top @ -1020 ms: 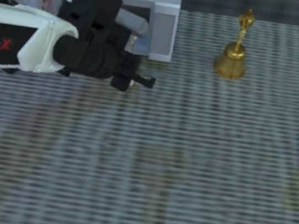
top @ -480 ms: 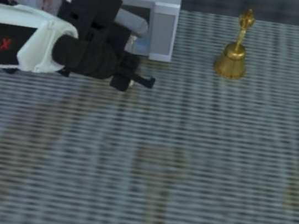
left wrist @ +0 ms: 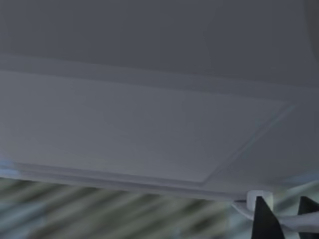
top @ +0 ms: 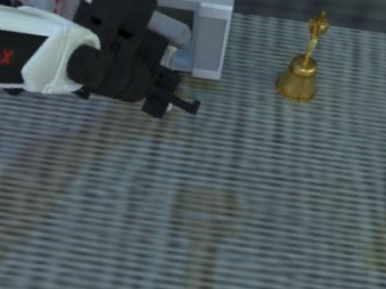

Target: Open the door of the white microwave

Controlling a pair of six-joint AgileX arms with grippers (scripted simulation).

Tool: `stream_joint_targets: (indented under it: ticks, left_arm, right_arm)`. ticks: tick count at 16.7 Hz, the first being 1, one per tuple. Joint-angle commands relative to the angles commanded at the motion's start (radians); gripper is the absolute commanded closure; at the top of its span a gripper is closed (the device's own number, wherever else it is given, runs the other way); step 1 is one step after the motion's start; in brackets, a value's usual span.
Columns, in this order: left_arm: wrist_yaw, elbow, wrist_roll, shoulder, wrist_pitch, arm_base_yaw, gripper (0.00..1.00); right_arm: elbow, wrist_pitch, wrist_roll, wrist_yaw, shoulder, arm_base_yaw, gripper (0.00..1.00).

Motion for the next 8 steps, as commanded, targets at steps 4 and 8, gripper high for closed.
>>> stream_joint_targets:
  ticks: [4, 8]
  left_arm:
    - [0.0, 0.0, 0.0, 0.0, 0.0, 0.0, 1.0]
    - [0.015, -0.005, 0.004, -0.002, -0.001, -0.003, 1.0]
  right_arm:
    - [0.0, 0.0, 0.0, 0.0, 0.0, 0.0, 0.0]
    - [0.0, 0.0, 0.0, 0.0, 0.0, 0.0, 0.0]
